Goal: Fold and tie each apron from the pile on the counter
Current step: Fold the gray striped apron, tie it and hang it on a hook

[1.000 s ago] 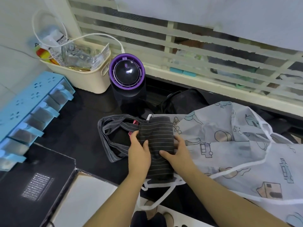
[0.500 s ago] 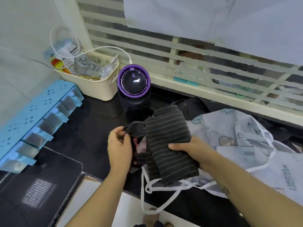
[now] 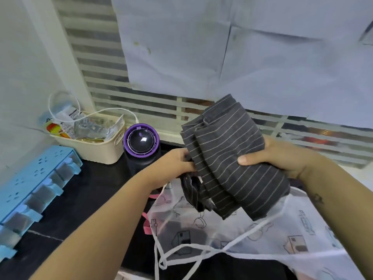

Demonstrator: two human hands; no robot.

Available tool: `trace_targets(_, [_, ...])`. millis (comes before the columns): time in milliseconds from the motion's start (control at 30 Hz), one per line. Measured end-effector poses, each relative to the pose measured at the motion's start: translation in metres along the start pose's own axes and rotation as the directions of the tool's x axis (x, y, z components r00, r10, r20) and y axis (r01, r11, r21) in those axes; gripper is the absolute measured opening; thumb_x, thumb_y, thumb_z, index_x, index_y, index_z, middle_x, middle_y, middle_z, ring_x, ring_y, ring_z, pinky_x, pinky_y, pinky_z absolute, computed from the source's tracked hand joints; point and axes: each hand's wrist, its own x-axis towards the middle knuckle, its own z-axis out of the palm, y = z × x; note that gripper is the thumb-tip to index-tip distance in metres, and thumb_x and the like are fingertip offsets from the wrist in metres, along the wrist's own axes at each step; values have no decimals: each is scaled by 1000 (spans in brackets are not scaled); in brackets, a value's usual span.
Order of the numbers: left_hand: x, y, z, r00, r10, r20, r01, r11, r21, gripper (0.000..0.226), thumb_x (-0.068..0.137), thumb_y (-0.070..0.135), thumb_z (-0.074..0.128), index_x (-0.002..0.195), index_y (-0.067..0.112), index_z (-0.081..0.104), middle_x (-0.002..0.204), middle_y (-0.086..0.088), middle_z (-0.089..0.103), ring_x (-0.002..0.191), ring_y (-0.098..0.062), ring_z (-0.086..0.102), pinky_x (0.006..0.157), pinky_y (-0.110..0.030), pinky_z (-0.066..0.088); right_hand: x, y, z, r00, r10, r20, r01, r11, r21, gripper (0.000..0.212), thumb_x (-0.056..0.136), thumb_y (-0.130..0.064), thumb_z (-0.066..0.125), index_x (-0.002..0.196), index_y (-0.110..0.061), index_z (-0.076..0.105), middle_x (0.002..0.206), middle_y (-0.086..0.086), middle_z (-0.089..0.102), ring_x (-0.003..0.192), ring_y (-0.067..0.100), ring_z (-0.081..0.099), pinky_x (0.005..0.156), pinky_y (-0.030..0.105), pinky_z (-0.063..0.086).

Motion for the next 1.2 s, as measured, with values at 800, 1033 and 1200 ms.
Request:
trace_targets(800, [-2,41,1,989,40,-145,-145,521,-841,62,63,12,78,119,30,59,127,-10,63,50,-7,63,54,-29,59,-33,23,-27,822,-351,-449,28,811,-584,10,84,-23,71,86,-19,63,80,-13,65,72,0,59,56,8,39])
trace_targets(1033, [4,44,3,965,245,-94,-256,959,-121,90,52,60,81,128,44,36,124,27,54,114,0,53,100,-34,45,-36,24,-28,868,-352,-350,-39,654,-755,17,86,-28,67,74,-20,59,73,-3,65,68,10,60,67,29,51])
trace_targets(1200, [-4,61,14,932,363,-9,-362,931,55,66,59,47,63,119,35,41,123,1,57,113,-11,57,89,-17,47,-36,21,-17,905,-345,-250,-146,302,-942,4,90,-34,58,89,-31,56,83,-8,62,74,12,53,64,25,41])
